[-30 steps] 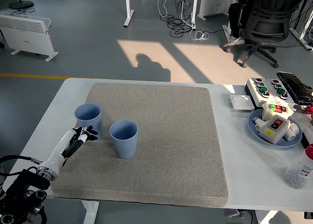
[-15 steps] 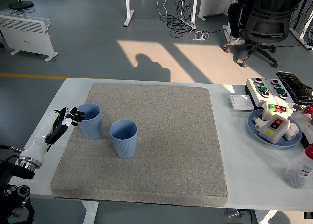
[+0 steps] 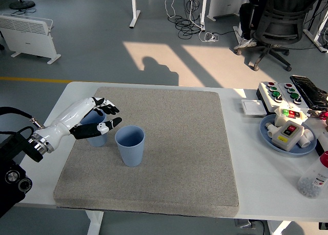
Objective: Push cup pick cup insert cup
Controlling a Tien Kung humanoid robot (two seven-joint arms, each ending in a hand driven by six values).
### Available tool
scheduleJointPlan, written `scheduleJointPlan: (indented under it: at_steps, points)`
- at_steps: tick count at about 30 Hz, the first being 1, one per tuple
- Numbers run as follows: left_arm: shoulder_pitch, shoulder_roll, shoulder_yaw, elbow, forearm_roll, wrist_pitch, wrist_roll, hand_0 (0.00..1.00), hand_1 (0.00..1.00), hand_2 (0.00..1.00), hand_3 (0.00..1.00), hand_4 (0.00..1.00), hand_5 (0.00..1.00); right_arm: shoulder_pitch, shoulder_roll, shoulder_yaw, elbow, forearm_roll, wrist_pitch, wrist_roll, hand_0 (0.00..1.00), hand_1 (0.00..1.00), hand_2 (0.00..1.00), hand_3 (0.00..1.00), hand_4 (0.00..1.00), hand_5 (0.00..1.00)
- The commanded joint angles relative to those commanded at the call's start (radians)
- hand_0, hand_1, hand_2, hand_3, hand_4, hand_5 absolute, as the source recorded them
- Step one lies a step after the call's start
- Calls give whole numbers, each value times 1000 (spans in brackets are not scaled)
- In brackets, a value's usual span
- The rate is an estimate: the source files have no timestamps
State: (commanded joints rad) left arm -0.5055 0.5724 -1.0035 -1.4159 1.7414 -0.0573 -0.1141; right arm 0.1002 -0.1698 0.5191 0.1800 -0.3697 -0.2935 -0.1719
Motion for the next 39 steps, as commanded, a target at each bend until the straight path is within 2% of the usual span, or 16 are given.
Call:
scheduleJointPlan:
  at_steps: [1, 3, 10, 12, 13, 16, 18, 19, 20, 24, 25, 30, 31, 36, 37, 39]
  points:
    - [-30, 3, 26, 15, 39, -22, 7, 960, 984, 998, 933, 923, 358, 0, 0, -1, 0, 1, 0, 0, 690, 615, 641, 552, 104, 415]
    - [-77, 4, 68, 39, 102, -56, 17, 960, 984, 998, 933, 923, 358, 0, -1, -1, 0, 1, 0, 0, 690, 615, 641, 552, 104, 415]
    - [-196, -16, 176, 116, 118, -129, 33, 989, 998, 998, 979, 944, 358, 0, -3, 1, 0, -3, 0, 0, 689, 615, 642, 552, 104, 414]
    - [-230, -23, 208, 138, 124, -175, 36, 989, 998, 998, 979, 944, 358, 0, -4, 3, 0, -10, 0, 0, 689, 615, 642, 552, 104, 414]
    - [-237, -25, 215, 142, 126, -189, 36, 942, 959, 996, 966, 910, 294, 0, -4, 4, 0, -12, 1, -1, 689, 615, 638, 552, 103, 410]
    - [-265, -37, 238, 164, 122, -239, 37, 942, 959, 996, 966, 910, 294, 1, -6, 6, 0, -17, 0, -1, 689, 615, 638, 552, 103, 410]
    - [-273, -42, 241, 170, 115, -256, 37, 942, 959, 996, 966, 910, 294, 2, -6, 7, 0, -18, 0, -1, 689, 615, 638, 552, 103, 410]
    - [-279, -45, 242, 176, 112, -266, 38, 905, 925, 966, 948, 857, 218, 2, -7, 7, 0, -18, 0, -1, 689, 614, 638, 552, 103, 410]
    - [-284, -49, 244, 183, 111, -274, 39, 905, 925, 966, 948, 857, 218, 2, -7, 7, 0, -19, 0, -1, 689, 614, 638, 552, 103, 410]
    - [-303, -55, 254, 210, 107, -284, 42, 905, 925, 966, 948, 857, 218, 3, -8, 9, 0, -21, -1, -1, 689, 614, 638, 552, 103, 410]
    - [-308, -55, 259, 216, 102, -284, 41, 877, 890, 943, 877, 806, 174, 3, -9, 9, 0, -22, -1, -1, 690, 612, 637, 551, 104, 406]
    - [-341, -58, 298, 255, 66, -285, 35, 877, 890, 943, 877, 806, 174, 2, -9, 9, 0, -26, 0, -2, 690, 612, 637, 551, 104, 406]
    - [-347, -60, 306, 263, 62, -287, 34, 847, 853, 920, 807, 797, 177, 1, -9, 7, 0, -25, 0, -2, 690, 613, 638, 552, 105, 405]
    - [-361, -70, 332, 282, 48, -298, 34, 847, 853, 920, 807, 797, 177, -2, -10, 2, 0, -24, 1, -2, 690, 613, 638, 552, 105, 405]
    - [-361, -71, 335, 283, 47, -299, 33, 808, 827, 908, 780, 762, 137, -3, -10, 2, 0, -24, 1, -2, 690, 612, 637, 551, 105, 404]
    - [-361, -74, 338, 283, 47, -296, 33, 808, 827, 908, 780, 762, 137, -4, -11, 2, 0, -25, 1, -3, 690, 612, 637, 551, 105, 404]
